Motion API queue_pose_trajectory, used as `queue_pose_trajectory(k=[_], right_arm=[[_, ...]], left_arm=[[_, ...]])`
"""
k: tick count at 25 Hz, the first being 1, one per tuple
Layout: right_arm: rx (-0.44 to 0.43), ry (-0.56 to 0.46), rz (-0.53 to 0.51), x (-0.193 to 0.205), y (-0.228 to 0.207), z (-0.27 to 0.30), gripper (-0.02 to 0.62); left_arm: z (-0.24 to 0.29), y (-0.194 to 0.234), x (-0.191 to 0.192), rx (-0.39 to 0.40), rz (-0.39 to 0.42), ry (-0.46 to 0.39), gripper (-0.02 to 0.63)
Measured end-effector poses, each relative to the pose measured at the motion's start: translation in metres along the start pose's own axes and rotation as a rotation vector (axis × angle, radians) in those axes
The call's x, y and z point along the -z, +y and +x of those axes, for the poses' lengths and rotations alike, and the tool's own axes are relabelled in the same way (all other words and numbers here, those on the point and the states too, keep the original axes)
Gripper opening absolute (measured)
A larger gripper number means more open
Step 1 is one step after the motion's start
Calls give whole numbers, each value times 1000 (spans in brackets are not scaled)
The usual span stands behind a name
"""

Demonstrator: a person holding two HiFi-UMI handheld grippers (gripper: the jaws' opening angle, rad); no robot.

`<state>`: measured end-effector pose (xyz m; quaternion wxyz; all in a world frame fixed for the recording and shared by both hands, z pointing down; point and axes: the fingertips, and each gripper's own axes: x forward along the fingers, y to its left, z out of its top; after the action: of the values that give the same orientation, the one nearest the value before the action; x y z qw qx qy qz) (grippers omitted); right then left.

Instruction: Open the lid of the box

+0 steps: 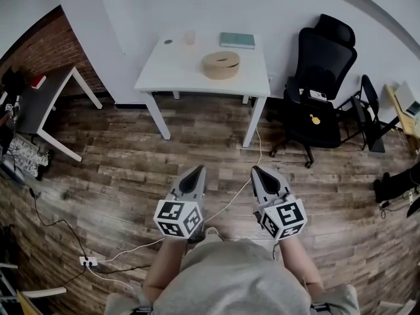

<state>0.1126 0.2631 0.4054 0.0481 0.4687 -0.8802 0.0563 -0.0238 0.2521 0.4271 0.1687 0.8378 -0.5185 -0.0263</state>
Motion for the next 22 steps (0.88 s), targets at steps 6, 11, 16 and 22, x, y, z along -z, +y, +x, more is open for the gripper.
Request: queue_pose_trajectory(k=[6, 11, 16, 22], right_arm=[[-14, -5, -8, -4, 1, 20, 2], [-13, -10, 1, -3, 8, 42, 2], [-28, 1, -7, -1, 19, 56, 2], [-50, 13, -18, 0, 20, 73, 2]], left_arm=[[12, 9, -3, 17, 13, 6, 8], [15, 26, -7, 30, 20, 24, 8], [16, 44, -8, 22, 21, 33, 8], [27, 56, -11, 20, 25, 28, 8]])
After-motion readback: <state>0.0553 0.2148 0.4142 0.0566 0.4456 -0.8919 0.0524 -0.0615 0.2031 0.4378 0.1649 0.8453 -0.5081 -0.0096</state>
